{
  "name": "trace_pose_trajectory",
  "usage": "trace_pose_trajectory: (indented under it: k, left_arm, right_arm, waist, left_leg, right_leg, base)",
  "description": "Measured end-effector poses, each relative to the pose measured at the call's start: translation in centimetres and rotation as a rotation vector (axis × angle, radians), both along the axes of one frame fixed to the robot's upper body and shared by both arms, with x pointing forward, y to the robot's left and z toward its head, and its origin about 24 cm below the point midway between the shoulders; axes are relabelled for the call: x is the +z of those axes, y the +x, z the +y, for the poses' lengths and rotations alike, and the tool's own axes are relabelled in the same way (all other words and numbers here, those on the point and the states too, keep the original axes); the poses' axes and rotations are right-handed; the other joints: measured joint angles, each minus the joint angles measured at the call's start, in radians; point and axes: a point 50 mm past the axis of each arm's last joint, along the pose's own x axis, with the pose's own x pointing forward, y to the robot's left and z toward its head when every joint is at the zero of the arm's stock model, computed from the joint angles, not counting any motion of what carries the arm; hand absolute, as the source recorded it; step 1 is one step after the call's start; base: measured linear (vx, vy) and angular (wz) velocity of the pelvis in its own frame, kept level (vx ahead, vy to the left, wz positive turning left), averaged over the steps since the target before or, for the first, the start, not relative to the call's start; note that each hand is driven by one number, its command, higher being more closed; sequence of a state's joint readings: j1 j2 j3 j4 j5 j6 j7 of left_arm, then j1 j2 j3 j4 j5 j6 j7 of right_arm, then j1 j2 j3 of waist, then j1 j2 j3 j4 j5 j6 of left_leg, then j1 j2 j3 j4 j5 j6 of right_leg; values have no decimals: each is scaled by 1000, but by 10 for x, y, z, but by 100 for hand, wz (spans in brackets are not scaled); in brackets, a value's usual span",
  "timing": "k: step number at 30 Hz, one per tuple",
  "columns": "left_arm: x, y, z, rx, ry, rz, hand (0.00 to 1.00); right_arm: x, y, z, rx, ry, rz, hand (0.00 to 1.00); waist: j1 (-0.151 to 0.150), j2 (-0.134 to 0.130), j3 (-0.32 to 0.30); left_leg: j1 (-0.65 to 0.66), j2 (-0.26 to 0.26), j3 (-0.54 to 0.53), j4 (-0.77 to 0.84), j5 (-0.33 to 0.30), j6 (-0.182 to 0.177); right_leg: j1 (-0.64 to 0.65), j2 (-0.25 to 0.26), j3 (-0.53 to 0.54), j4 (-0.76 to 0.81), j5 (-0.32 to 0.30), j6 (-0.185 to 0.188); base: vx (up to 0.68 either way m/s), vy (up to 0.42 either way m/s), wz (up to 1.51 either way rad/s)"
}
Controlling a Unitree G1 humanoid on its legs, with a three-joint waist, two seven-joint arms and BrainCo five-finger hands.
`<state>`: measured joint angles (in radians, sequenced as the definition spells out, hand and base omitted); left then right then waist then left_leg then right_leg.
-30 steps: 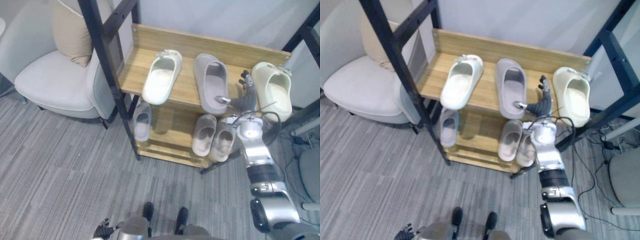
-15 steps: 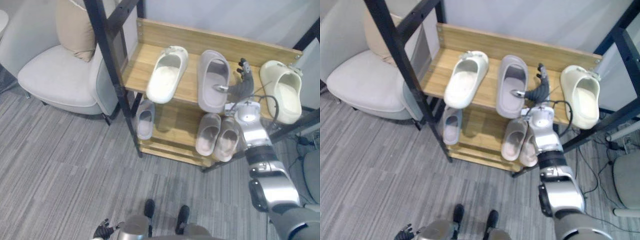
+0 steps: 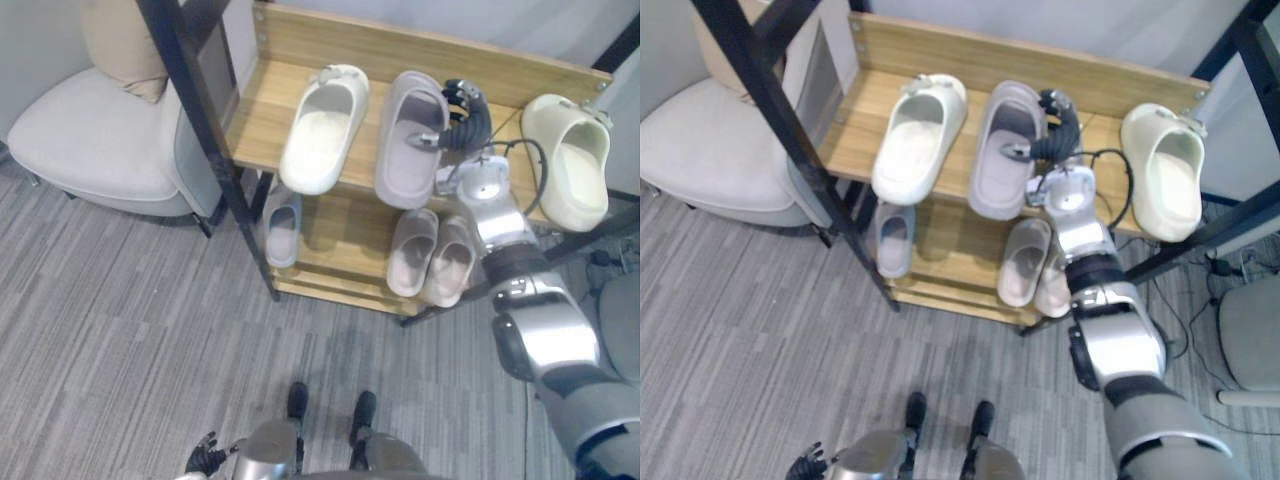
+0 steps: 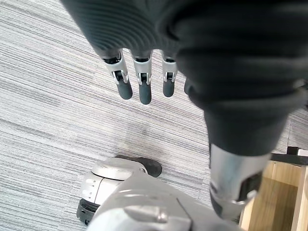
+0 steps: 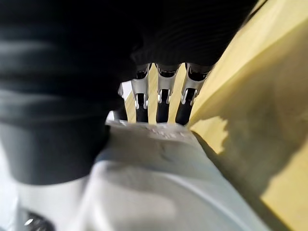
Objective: Organize the slippers on the shoe rack
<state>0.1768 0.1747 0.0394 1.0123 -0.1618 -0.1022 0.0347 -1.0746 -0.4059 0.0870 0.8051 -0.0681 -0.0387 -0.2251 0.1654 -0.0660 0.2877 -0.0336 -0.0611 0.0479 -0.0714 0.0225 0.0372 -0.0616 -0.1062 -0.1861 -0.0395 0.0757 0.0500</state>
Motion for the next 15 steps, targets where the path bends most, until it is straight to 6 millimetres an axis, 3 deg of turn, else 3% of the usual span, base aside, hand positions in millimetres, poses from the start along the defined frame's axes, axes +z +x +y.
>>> trace_pose_trajectory:
  k: [9,15]
  left_arm:
    - [0,-1,0,14,-7,5,0]
    - [-1,-2,0,13,-8,8,0]
  right_arm:
    - [9,-1,-1,15,18,-30,100]
    - [-7,-13,-6,25,10,-44,100]
  waist:
    - [2,-2,2]
    - [0,-2,2]
  left_leg:
    - [21,4,-5,-15,10,1]
    - [37,4,-10,-15,9,1]
  right_leg:
    - [21,6,-4,-16,0,0]
    - [40,6,-8,-15,0,0]
  base:
    - [50,-8,1]
    - [4,4,2]
